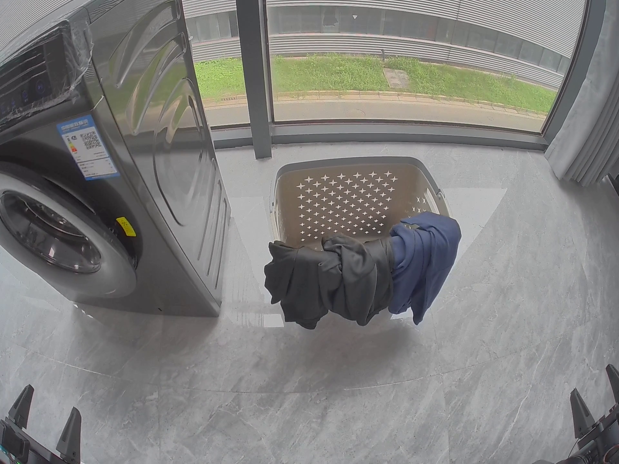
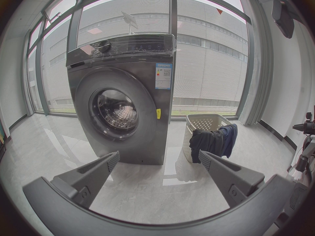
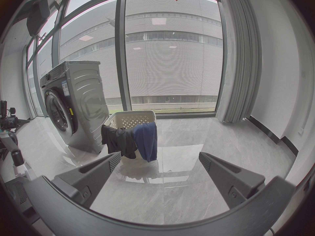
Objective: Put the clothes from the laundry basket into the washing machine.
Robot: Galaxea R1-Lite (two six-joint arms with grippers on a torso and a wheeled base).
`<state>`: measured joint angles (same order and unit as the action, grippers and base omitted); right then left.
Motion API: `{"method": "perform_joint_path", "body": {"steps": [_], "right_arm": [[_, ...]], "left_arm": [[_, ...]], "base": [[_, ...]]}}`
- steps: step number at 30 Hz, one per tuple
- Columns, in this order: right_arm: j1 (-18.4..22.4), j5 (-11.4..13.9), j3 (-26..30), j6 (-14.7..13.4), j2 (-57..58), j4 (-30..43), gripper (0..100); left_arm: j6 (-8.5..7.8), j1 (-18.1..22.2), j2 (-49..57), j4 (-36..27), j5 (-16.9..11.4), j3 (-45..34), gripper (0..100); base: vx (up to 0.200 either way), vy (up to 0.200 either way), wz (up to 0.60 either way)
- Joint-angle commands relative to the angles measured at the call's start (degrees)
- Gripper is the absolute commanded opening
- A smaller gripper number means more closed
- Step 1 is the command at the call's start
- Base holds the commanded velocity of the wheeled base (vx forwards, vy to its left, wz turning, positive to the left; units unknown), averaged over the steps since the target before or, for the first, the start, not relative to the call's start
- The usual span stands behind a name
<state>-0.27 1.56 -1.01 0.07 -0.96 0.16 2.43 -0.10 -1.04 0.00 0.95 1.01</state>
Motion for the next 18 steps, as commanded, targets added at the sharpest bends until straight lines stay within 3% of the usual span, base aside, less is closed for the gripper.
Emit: {"method": "perform_joint_path", "body": {"steps": [1, 4, 13, 18], "right_arm": [[-0.08, 0.02, 0.92, 0.01, 0.79, 0.02, 100], [-0.08, 0.02, 0.92, 0.01, 0.79, 0.02, 100], [-0.08, 0.02, 0.92, 0.01, 0.79, 0.02, 100], [-0.08, 0.02, 0.92, 0.01, 0.79, 0.02, 100]], "left_arm": [[0.04, 0.01, 0.86, 0.0, 0.02, -1.01, 100], [0.04, 0.01, 0.86, 0.0, 0.02, -1.01, 100], [0.04, 0.01, 0.77, 0.0, 0.02, -1.01, 100], [0.04, 0.01, 0.86, 0.0, 0.02, -1.01, 100]], "base": [[0.2, 0.0, 0.0], [0.2, 0.0, 0.0], [0.0, 0.0, 0.0], [0.0, -0.2, 0.0]]}}
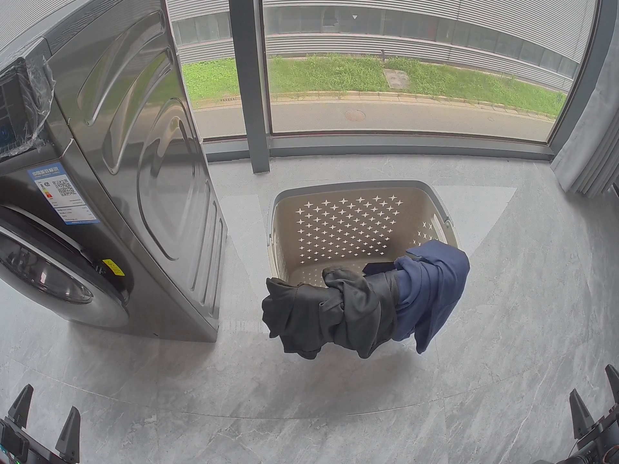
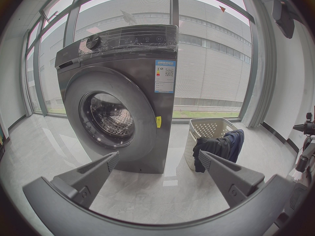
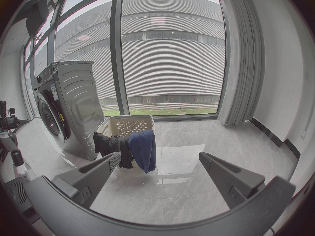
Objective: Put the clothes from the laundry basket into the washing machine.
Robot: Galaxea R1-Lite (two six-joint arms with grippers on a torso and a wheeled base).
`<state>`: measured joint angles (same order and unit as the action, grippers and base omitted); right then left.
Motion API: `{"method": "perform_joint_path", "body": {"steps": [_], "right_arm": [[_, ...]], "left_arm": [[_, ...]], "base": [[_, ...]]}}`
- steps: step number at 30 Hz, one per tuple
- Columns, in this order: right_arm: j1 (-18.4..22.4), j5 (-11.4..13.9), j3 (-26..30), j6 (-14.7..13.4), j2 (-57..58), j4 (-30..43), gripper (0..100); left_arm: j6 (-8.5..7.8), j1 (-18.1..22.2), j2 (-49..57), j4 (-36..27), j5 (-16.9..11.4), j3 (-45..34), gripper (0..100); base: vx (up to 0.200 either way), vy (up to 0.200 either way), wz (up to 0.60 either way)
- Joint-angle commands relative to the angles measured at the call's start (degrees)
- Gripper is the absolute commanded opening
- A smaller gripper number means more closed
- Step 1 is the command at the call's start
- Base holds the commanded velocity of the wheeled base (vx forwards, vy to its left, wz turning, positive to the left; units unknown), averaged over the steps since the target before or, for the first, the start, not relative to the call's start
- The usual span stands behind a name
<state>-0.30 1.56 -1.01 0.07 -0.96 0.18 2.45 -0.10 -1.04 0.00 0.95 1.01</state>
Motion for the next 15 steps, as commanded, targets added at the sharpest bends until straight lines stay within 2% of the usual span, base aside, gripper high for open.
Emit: {"method": "perform_joint_path", "body": {"steps": [1, 10, 15], "right_arm": [[-0.05, 0.02, 0.92, 0.01, 0.79, -0.01, 100], [0.04, 0.02, 0.92, 0.01, 0.79, -0.01, 100], [-0.05, 0.02, 0.92, 0.01, 0.79, -0.01, 100]], "left_arm": [[0.01, 0.01, 0.86, 0.0, 0.02, -1.01, 100], [0.01, 0.01, 0.77, 0.0, 0.02, -1.01, 100], [0.01, 0.01, 0.86, 0.0, 0.02, -1.01, 100]], "base": [[0.0, -0.2, 0.0], [0.0, -0.2, 0.0], [0.0, 0.0, 0.0]]}}
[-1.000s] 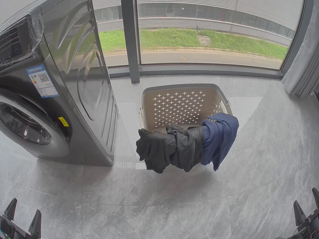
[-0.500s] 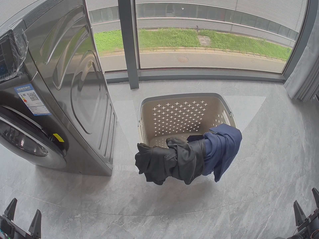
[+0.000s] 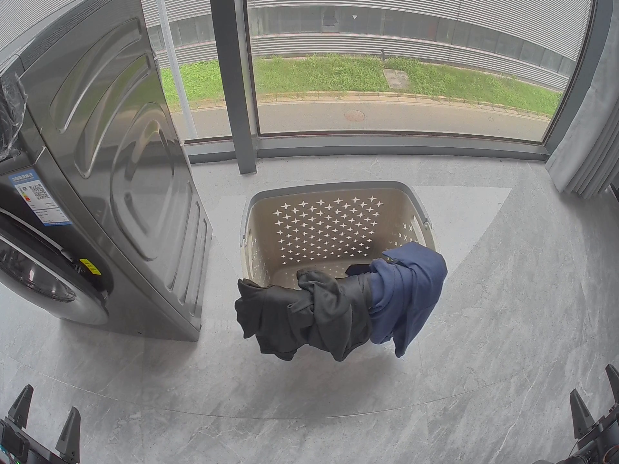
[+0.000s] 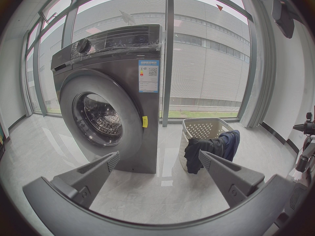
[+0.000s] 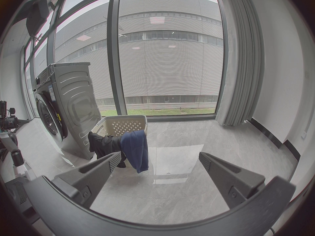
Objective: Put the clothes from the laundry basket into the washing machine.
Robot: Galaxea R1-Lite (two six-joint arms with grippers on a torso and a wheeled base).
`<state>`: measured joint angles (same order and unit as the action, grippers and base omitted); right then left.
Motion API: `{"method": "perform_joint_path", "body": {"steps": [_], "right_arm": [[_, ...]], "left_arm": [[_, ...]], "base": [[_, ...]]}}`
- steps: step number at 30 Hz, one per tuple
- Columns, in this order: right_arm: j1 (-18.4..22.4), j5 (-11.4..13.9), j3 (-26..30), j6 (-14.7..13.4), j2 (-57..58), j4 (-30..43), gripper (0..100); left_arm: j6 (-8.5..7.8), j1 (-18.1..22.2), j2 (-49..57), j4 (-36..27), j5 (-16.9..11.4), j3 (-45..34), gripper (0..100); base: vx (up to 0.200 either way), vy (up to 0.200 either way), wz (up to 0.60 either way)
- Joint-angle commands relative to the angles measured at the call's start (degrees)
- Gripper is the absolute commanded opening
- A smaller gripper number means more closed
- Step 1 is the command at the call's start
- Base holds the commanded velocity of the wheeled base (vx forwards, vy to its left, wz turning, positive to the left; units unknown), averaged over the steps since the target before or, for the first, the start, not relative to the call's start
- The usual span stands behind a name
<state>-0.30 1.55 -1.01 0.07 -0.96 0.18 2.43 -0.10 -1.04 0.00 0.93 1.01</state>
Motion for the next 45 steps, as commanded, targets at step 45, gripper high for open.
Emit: {"method": "perform_joint_path", "body": {"steps": [45], "right_arm": [[-0.05, 0.03, 0.92, 0.01, 0.79, -0.01, 100]], "left_arm": [[0.04, 0.01, 0.86, 0.0, 0.04, -1.01, 100]], "base": [[0.08, -0.04, 0.0]]}}
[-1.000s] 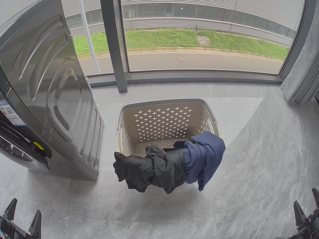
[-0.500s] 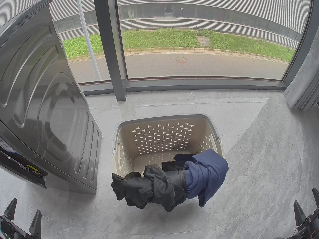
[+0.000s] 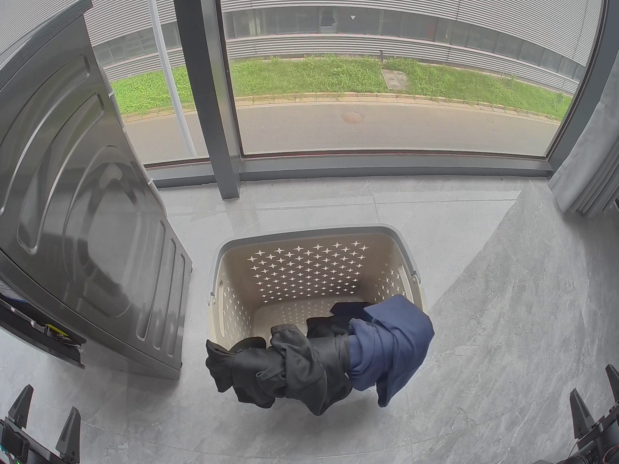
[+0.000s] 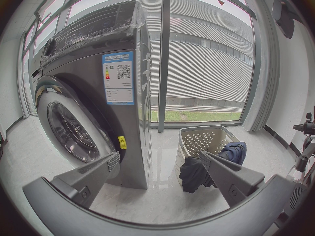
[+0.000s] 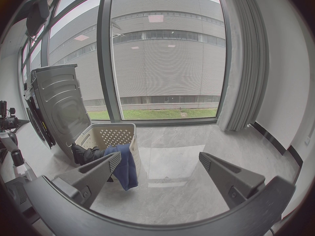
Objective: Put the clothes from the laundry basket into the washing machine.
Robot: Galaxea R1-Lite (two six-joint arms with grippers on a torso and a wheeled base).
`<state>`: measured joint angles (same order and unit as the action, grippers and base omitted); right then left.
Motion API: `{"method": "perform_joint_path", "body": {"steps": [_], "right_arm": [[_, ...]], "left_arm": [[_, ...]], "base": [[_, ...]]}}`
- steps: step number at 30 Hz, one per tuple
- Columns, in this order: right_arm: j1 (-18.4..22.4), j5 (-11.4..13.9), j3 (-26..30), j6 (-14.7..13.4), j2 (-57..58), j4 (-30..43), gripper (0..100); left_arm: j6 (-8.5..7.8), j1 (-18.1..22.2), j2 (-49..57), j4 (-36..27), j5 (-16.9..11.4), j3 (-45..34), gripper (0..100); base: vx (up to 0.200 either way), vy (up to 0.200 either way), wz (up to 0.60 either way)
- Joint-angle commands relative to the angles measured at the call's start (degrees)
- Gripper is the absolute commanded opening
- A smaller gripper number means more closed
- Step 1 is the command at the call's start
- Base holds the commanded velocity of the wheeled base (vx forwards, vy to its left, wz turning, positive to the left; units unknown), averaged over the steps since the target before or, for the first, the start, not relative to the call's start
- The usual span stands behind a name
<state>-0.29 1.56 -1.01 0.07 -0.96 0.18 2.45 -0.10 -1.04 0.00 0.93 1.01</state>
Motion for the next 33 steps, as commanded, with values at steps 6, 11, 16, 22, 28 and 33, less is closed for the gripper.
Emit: {"method": "perform_joint_path", "body": {"steps": [6, 11, 16, 22, 28, 33], "right_arm": [[-0.06, 0.02, 0.92, 0.01, 0.79, -0.01, 100], [0.03, 0.02, 0.92, 0.01, 0.79, -0.01, 100], [0.03, 0.02, 0.92, 0.01, 0.79, -0.01, 100], [0.03, 0.02, 0.92, 0.01, 0.79, -0.01, 100], [-0.06, 0.02, 0.92, 0.01, 0.79, -0.01, 100], [-0.06, 0.02, 0.92, 0.01, 0.79, -0.01, 100]], "left_arm": [[0.01, 0.01, 0.77, 0.0, 0.04, -1.01, 100], [0.01, 0.01, 0.86, 0.0, 0.04, -1.01, 100], [0.01, 0.01, 0.86, 0.0, 0.04, -1.01, 100], [0.01, 0.01, 0.77, 0.0, 0.04, -1.01, 100], [0.01, 0.01, 0.77, 0.0, 0.04, -1.01, 100], [0.1, 0.01, 0.86, 0.0, 0.04, -1.01, 100]], "base": [[0.0, 0.0, 0.0], [0.16, 0.0, 0.0], [0.2, 0.0, 0.0], [0.2, 0.0, 0.0], [0.2, 0.0, 0.0], [0.0, 0.0, 0.0]]}}
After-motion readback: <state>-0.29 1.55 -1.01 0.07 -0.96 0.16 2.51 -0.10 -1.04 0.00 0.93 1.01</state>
